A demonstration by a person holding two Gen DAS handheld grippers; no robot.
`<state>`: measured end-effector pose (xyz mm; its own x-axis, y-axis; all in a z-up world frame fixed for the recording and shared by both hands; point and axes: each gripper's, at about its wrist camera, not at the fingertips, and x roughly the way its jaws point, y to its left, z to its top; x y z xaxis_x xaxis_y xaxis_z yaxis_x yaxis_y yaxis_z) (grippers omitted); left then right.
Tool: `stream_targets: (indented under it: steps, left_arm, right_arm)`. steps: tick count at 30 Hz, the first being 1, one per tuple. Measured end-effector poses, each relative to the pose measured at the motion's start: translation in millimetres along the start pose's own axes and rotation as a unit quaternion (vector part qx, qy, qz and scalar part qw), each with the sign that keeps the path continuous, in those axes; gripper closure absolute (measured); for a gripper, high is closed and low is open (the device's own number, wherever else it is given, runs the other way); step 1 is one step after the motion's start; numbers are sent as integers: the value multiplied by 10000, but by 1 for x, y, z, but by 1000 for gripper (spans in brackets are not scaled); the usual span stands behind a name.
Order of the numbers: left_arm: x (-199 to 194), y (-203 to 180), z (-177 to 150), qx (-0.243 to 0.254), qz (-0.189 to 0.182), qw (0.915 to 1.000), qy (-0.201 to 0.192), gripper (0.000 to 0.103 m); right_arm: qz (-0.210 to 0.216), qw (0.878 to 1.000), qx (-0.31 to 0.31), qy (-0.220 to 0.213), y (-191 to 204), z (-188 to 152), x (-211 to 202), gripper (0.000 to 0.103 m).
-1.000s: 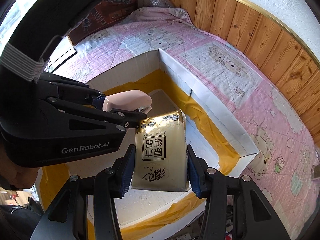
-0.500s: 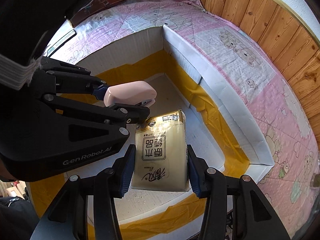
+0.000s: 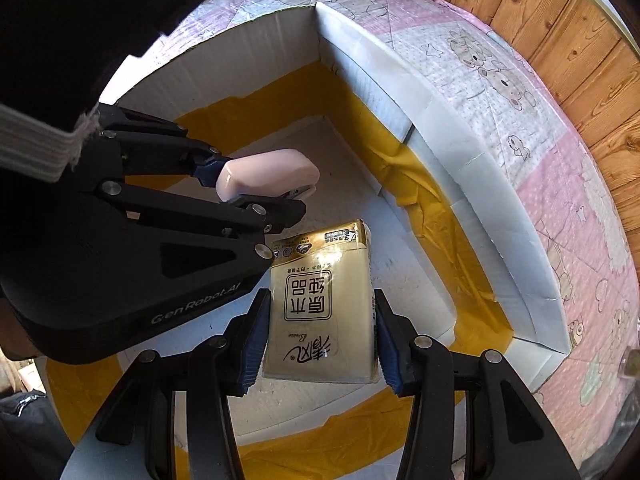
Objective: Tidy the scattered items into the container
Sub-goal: 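Lower both grippers into the box and open them, releasing stapler and packet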
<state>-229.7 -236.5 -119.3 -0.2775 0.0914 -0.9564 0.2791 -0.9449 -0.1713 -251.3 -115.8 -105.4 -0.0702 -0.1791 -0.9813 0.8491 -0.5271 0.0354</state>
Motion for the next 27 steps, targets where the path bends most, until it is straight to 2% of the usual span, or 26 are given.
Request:
stream_targets:
  steps: [3,11,14,17,22,27]
  left_arm:
    - [4,-1,3,-37,-64,10000,16,76]
    - [17,1,10,-88,91,9999,50,76]
    - [21,5,12,-210,140,9997,57,75]
    - [21,7,13,-283,74,9995,75,65]
    - [11,4,11,-275,145,9995,17,60]
    - [-13,0,0,-206,224,9994,-150,59]
  right_arm:
    - [39,9999,103,15,-3,3,0,53]
    - [45,9994,353,34,-9,0,-3,52]
    - [-8,9988,481,58,-12,-4,-3,46]
    - [-31,9988,493,4,-11,-9,-9,45]
    - [-9,9984,538,-153,-8,-18,-28,43]
    - [167,9951,787,-572,-9,-39,-62,43]
